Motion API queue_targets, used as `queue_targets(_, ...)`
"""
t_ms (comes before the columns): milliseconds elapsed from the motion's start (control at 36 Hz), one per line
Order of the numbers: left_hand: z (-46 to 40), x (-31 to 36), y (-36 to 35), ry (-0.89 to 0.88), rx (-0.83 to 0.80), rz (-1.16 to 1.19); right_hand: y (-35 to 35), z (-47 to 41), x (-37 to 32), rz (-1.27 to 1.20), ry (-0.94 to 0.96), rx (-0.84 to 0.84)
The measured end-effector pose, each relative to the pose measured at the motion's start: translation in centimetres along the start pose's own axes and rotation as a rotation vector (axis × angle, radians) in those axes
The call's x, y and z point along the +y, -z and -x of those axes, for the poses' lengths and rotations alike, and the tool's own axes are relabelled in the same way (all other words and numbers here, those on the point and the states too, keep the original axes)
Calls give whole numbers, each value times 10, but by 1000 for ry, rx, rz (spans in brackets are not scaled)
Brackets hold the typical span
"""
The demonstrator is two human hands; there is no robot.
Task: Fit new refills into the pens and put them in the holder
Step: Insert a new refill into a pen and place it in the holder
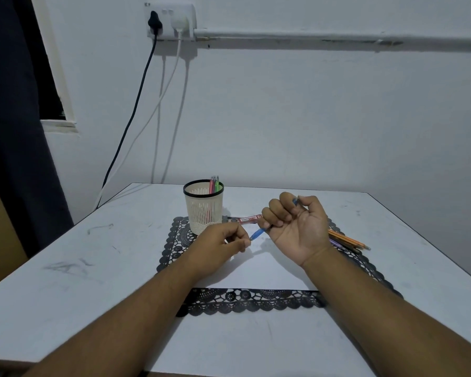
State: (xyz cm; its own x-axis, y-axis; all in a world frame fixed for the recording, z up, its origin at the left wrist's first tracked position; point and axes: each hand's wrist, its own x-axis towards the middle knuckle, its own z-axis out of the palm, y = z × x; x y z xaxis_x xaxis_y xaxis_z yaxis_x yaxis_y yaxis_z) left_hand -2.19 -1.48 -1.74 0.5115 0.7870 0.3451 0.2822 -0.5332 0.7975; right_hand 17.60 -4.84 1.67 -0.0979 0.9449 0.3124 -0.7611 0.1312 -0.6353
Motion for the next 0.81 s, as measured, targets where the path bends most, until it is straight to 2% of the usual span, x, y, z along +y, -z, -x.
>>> queue_targets(500,-2,0,3,2,128,-20,2,-4,7,-80,-30,67)
queue_targets(806,0,3,1,2,115,-49,-1,-1,9,-105,-3,93)
